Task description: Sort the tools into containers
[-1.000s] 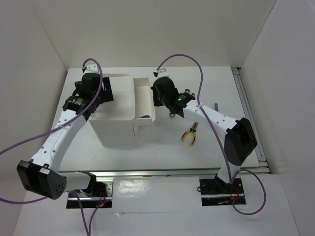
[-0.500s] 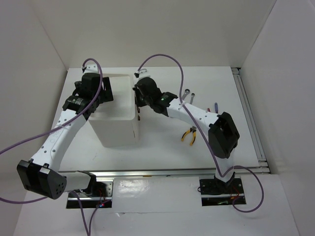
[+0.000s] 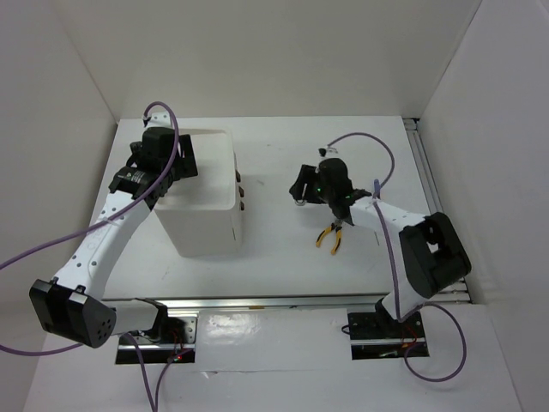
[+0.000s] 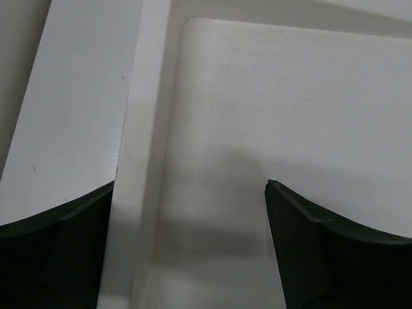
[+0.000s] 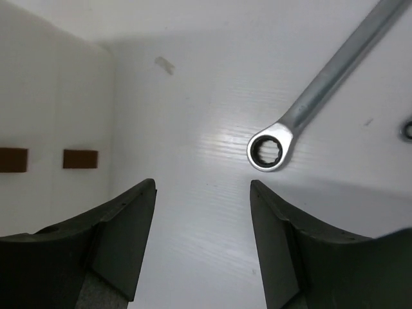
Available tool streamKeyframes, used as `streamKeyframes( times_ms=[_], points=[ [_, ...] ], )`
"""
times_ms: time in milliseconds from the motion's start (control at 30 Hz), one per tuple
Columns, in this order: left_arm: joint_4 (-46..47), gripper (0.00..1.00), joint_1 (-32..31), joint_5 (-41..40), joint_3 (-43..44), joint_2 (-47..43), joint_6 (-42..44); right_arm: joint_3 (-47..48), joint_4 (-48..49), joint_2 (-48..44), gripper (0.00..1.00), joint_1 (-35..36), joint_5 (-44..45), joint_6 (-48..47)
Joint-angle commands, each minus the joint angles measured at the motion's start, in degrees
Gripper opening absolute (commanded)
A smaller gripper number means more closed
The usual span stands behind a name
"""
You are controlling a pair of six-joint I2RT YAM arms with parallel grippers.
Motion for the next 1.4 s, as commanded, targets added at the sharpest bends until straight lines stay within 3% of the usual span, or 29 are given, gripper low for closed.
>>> streamKeyframes(
  times_ms=[0, 33, 67, 167, 267, 467, 667, 900, 967, 1133, 1367],
  points=[
    [-2.8, 0.98, -1.7, 9.6, -2.0, 4.6, -0.3, -9.5, 34.8, 1.2, 0.68, -6.3, -34.0, 8.5],
    [-2.8, 0.98, -1.7, 9.6, -2.0, 4.6, -0.3, -10.2, 46.3, 3.3, 0.68, -7.0, -38.9, 10.6],
    [-2.8, 0.98, -1.7, 9.6, -2.0, 4.6, -0.3, -10.2, 51.1, 7.7, 0.68, -7.1, -44.9, 15.0],
    [-2.8, 0.98, -2.2, 9.6, -2.0, 4.6, -0.3, -6.9, 64.9, 15.6, 0.68, -7.1, -50.6, 21.6],
    [-2.8, 0.99, -2.2, 9.6, -2.0, 4.6, -0.3, -3.2, 70.2, 20.0, 0.67, -5.8, -51.9, 24.4],
    [-2.8, 0.99, -2.2, 9.6, -2.0, 4.6, 0.2, 3.0, 75.9, 27.7, 0.63, -4.7, -51.9, 29.7],
    [-2.8, 1.00, -2.2, 9.6, -2.0, 4.6, 0.2, 6.4, 70.8, 31.9, 0.59, -2.9, -51.3, 28.4],
    [-2.8, 1.00, -2.2, 9.6, -2.0, 4.6, 0.2, 8.5, 74.2, 37.2, 0.55, -1.9, -50.8, 30.0],
    [-2.8, 1.00, -2.2, 9.6, -2.0, 4.6, 0.2, 8.5, 75.9, 38.1, 0.51, -1.3, -51.3, 30.6],
    [-2.8, 1.00, -2.2, 9.6, -2.0, 4.6, 0.2, 9.1, 75.8, 38.7, 0.51, -0.7, -51.3, 30.6],
    [-2.8, 1.00, -2.2, 9.6, -2.0, 4.6, 0.2, 8.5, 83.4, 38.7, 0.51, -0.7, -52.4, 34.7]
  ],
)
